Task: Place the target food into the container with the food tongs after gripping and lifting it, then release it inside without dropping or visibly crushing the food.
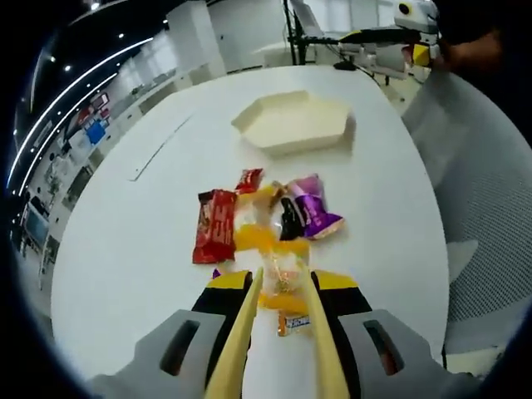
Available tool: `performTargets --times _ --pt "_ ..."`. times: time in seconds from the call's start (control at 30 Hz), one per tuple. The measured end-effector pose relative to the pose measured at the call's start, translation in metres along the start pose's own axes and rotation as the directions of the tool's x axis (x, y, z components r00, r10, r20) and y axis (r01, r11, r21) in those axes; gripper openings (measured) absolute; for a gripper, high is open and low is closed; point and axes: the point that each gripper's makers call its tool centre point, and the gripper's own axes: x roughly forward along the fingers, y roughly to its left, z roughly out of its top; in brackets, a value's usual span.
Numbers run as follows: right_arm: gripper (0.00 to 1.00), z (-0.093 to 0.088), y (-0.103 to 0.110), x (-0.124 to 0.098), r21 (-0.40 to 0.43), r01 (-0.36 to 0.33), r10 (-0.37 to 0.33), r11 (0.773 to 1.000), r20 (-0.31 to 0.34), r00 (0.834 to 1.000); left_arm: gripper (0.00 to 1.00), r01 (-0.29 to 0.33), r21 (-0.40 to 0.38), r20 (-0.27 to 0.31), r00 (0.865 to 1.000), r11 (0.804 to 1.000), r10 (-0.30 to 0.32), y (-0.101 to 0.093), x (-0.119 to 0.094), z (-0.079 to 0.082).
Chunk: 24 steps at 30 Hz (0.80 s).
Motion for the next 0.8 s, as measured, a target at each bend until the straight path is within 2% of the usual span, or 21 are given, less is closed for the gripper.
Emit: performTargets --times 0.1,0.3,0.6,0.8 --pt "1.0 0.0 0.004 0.001 -0.005 -0.017 0.017 1.0 -0.001 1.0 0.25 -0.003 0.031 -0.041 0.999 1.0 0.005 0.0 0.003 -0.001" --pt "1.0 0.001 0.004 0.001 -0.007 -0.02 0.02 1.0 0.003 1.0 0.25 0.018 0.034 -0.068 0.998 0.999 -0.015 -0.002 0.008 0.0" --pt "1.0 0.001 0.003 0.001 0.001 -0.017 0.017 1.0 0.004 1.0 0.23 0.101 -0.021 -0.132 0.986 0.995 -0.103 -0.006 0.017 -0.002" --pt "1.0 0.001 0.001 0.0 0.01 -0.008 0.008 1.0 0.007 1.0 0.18 0.106 -0.078 -0.124 0.986 0.991 -0.115 -0.008 0.017 -0.001"
